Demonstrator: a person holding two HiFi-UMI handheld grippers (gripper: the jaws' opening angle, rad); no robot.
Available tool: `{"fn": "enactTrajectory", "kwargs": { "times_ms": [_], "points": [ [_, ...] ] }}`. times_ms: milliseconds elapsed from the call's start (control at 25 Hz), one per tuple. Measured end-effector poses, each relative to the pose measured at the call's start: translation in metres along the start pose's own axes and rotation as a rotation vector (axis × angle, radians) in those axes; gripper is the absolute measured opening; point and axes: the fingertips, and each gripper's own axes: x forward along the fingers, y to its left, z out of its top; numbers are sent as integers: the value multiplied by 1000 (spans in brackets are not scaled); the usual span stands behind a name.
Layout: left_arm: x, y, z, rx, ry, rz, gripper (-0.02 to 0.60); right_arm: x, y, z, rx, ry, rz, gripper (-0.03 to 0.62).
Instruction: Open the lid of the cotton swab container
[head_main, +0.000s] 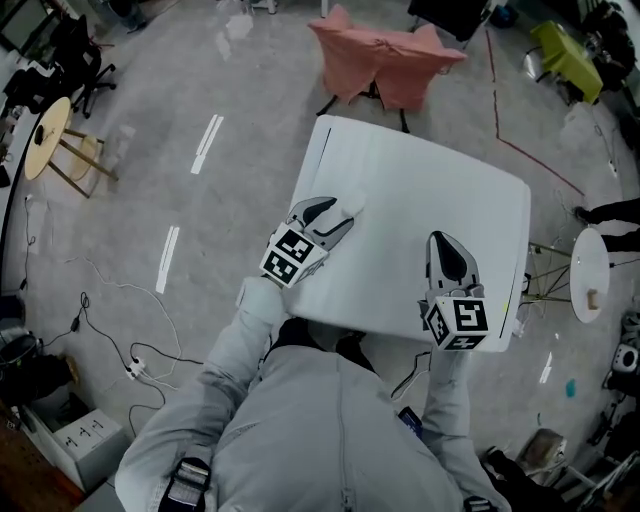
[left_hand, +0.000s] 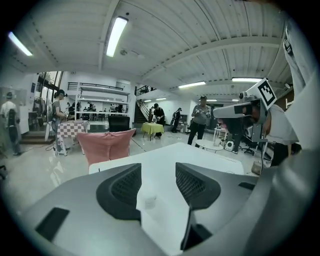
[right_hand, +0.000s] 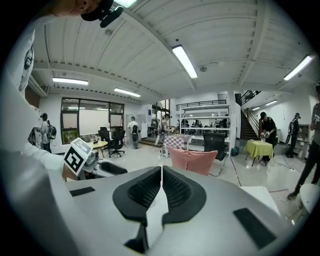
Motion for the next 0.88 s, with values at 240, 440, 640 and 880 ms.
{"fn": "enactTrajectory", "kwargs": {
  "times_ms": [240, 440, 640, 880],
  "points": [
    [22, 17, -34, -52, 29, 25, 242, 22, -1, -24, 12, 44, 23, 37],
    [42, 29, -62, -89, 54, 45, 261, 31, -1, -40, 19, 74, 31, 37],
    [72, 38, -88, -116, 73, 70, 270, 36, -11, -62, 30, 111, 22, 37],
    [105, 49, -114, -149, 96, 108, 281, 40, -23, -83, 41, 151, 17, 37]
  ]
}}
